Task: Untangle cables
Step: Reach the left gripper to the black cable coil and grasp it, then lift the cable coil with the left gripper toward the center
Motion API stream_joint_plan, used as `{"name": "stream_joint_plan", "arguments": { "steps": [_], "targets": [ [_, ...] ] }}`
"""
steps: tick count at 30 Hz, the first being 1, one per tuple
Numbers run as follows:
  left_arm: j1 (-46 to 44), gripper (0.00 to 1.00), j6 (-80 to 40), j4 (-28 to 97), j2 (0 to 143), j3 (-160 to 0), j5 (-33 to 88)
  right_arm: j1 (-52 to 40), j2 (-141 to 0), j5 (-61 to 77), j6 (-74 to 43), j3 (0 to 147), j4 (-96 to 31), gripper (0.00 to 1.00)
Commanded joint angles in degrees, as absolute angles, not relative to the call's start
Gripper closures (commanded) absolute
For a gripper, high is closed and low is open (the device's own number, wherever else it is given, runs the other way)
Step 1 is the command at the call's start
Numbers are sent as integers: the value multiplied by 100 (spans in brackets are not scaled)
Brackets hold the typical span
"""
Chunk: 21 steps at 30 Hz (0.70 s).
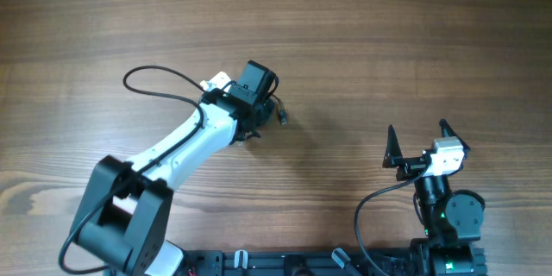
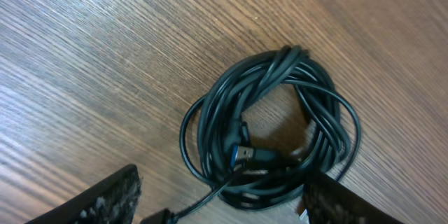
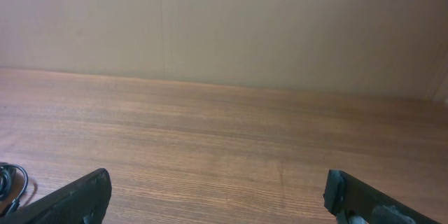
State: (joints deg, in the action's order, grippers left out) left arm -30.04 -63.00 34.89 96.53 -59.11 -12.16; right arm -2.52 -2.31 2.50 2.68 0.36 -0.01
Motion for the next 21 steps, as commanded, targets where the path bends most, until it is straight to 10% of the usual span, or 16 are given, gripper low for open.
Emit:
{"name": "stream_joint_plan", "arguments": {
  "steps": [1, 14, 17, 21],
  "targets": [
    [-2738, 32, -6523, 3183, 10073, -5916, -1293, -235, -209, 191, 294, 30, 14, 0],
    [-2602, 61, -6521, 2908, 10573, -5916, -812, -235, -209, 191, 296, 30, 14, 0],
    [-2703, 92, -6519, 2915, 10637, -5913, -816, -235, -209, 191, 296, 30, 14, 0],
    [-2687, 96, -6058, 3046, 10597, -5916, -819, -235, -209, 191, 296, 30, 14, 0]
  ]
}}
